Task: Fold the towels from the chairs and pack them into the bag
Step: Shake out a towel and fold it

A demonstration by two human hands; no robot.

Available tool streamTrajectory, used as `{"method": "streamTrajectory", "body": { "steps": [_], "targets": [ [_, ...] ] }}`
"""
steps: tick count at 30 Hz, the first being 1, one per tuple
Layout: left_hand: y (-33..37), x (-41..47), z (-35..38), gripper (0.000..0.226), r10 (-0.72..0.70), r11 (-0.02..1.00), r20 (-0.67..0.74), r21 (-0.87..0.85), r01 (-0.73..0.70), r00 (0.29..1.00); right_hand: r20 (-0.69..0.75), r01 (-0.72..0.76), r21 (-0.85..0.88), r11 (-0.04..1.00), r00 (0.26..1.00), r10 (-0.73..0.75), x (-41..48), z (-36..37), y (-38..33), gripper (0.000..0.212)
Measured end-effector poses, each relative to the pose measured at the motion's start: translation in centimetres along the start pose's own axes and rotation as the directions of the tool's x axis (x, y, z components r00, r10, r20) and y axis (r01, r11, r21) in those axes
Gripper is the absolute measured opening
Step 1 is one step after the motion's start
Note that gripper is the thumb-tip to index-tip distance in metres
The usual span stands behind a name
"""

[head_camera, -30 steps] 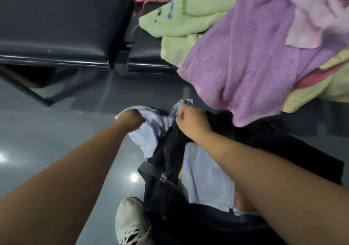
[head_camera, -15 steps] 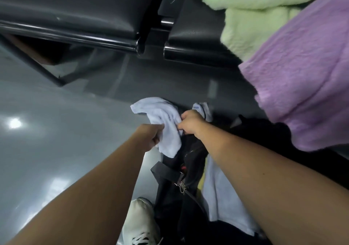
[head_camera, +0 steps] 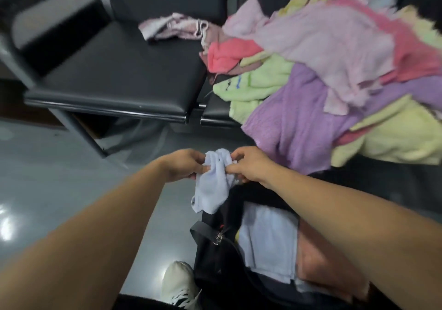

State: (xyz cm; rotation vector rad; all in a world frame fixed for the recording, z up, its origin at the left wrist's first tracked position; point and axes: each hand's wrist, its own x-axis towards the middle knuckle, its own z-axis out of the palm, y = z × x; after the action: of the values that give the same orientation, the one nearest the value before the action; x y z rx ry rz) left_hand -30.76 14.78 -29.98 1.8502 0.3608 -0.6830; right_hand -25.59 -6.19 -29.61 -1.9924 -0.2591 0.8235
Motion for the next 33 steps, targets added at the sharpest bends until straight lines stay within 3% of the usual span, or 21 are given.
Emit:
{"method": "streamTrajectory", "body": {
  "steps": [6,9,11,13,14,16,18,20,23,25,29,33],
  "targets": [
    [12.1,-8.6,2.7,0.038,0.186,0.963,0.090,0.180,-0.199,0.979,-0.112,0.084,0.133,0.988,0.991,-0.069,-10.6,-6.7,-3.6,0.021],
    [17.3,-12.0,5.0,0.026,0.304,0.887,0.046,0.352,-0.300,0.952,-0.117,0.145,0.233,0.962,0.986,-0.121,-15.0,-10.0,-4.8,0.026],
    [20.0,-13.6,6.5,0.038,0.425,0.812,0.006,0.440,-0.384,0.905,-0.071,0.180,0.332,0.926,0.984,-0.166,-17.7,-12.5,-5.5,0.015],
    [21.6,-14.4,7.6,0.023,0.532,0.766,0.006,0.422,-0.485,0.847,-0.051,0.211,0.364,0.907,0.977,-0.206,-20.0,-15.1,-6.1,0.009],
    [22.2,-14.6,8.2,0.016,0.583,0.747,0.012,0.386,-0.542,0.812,-0.075,0.232,0.324,0.917,0.973,-0.219,-21.0,-16.3,-6.2,0.010],
    [23.1,-14.8,9.4,0.036,0.629,0.721,0.023,0.354,-0.595,0.777,-0.211,0.276,0.139,0.951,0.947,-0.244,-22.0,-18.3,-6.0,0.020],
    [23.5,-14.6,10.4,0.040,0.669,0.679,0.051,0.365,-0.637,0.742,-0.367,0.331,0.027,0.943,0.881,-0.299,-22.3,-19.4,-5.8,0.051],
    [23.9,-13.6,11.2,0.035,0.693,0.618,0.108,0.419,-0.665,0.713,-0.345,0.414,0.017,0.910,0.856,-0.384,-22.5,-20.0,-5.9,0.066],
    [25.3,-12.7,12.2,0.022,0.680,0.545,0.177,0.528,-0.651,0.712,-0.153,0.398,-0.055,0.916,0.903,-0.402,-22.6,-20.5,-5.8,0.040],
    [26.4,-12.2,12.5,0.017,0.688,0.516,0.182,0.558,-0.650,0.702,-0.109,0.383,-0.149,0.912,0.910,-0.400,-22.7,-21.0,-5.8,0.021],
    [27.1,-11.3,12.5,0.026,0.729,0.514,0.157,0.518,-0.684,0.666,-0.234,0.396,-0.217,0.892,0.866,-0.442,-22.3,-22.6,-5.6,0.015],
    [27.0,-10.1,11.1,0.013,0.679,0.543,0.106,0.595,-0.593,0.727,-0.382,0.438,-0.107,0.893,0.811,-0.443,-21.6,-24.2,-5.0,0.014]
  ]
}}
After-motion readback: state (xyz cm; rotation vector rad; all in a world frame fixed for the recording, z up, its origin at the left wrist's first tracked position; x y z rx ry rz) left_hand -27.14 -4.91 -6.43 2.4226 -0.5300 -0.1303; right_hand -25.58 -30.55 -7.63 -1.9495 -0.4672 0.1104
